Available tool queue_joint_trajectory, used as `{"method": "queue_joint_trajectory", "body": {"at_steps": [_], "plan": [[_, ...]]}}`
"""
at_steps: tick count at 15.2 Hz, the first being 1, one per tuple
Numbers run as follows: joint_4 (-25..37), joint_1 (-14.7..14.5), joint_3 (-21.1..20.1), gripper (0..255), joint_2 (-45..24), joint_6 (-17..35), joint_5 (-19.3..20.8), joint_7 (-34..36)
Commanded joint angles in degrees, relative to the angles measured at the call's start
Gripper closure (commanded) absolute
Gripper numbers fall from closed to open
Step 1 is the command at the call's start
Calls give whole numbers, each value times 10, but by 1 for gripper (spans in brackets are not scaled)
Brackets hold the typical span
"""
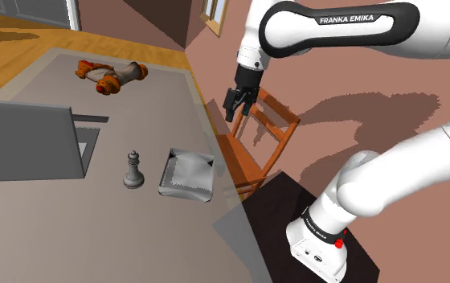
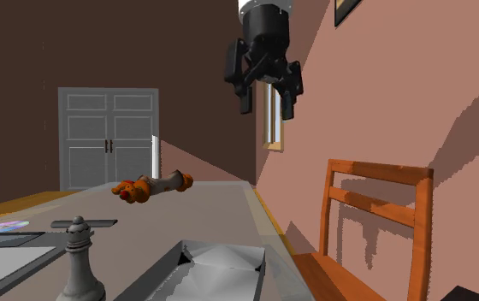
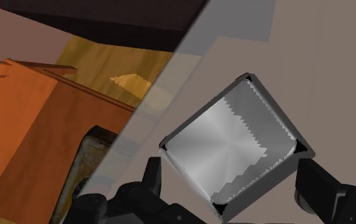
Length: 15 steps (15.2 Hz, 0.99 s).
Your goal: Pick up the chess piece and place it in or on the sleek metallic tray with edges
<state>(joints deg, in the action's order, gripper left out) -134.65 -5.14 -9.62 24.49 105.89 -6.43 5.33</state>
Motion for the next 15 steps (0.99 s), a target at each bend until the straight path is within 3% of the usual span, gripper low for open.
{"method": "queue_joint_trajectory", "body": {"at_steps": [1,8,15], "plan": [[14,-6,-13,0,-35,24,-6,12],[75,-26,-55,0,-163,103,-10,57],[169,-52,-84,0,-301,158,15,108]]}}
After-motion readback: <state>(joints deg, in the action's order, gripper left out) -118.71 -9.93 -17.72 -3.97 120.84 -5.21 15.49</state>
